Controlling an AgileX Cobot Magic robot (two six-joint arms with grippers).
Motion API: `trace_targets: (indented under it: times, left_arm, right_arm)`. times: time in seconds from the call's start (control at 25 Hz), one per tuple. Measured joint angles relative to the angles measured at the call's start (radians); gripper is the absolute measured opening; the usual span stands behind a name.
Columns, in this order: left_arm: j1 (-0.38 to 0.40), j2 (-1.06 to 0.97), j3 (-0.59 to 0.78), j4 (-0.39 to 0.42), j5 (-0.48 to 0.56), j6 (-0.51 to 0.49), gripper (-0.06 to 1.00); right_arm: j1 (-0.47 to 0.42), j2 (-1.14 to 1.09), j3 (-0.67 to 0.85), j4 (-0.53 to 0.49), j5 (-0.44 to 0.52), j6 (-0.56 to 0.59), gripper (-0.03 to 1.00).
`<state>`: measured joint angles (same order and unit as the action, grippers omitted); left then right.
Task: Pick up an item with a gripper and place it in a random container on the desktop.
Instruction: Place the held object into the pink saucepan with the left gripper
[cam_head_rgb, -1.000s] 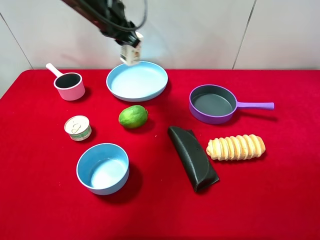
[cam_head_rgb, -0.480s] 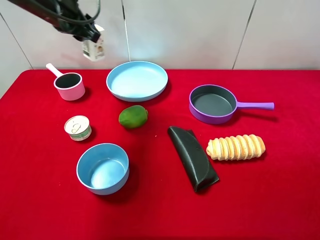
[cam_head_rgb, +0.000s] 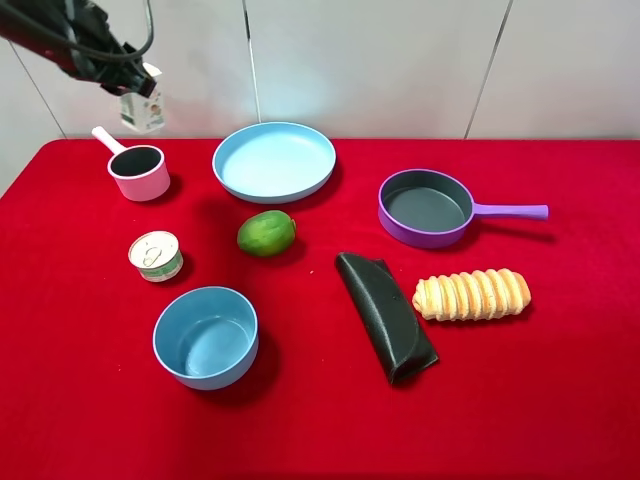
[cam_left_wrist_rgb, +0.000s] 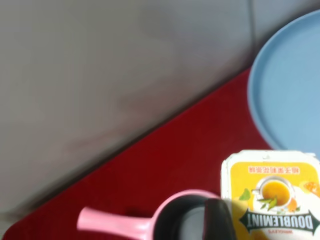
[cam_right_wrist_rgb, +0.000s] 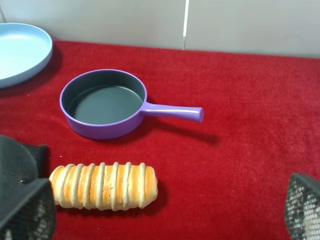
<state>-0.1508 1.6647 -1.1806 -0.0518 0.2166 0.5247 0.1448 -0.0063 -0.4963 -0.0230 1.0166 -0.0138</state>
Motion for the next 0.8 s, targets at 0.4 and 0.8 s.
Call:
trace_targets:
  times: [0.4, 0.8]
  left_arm:
    - [0.095, 0.000, 0.110, 0.003, -0.110, -0.001, 0.46]
    - [0.116, 0.040, 0.127, 0.004, -0.235, -0.001, 0.46]
  right_arm:
    - [0.000, 0.000, 0.000, 0.000, 0.000, 0.000, 0.69]
    - [0.000, 0.000, 0.000, 0.000, 0.000, 0.000, 0.69]
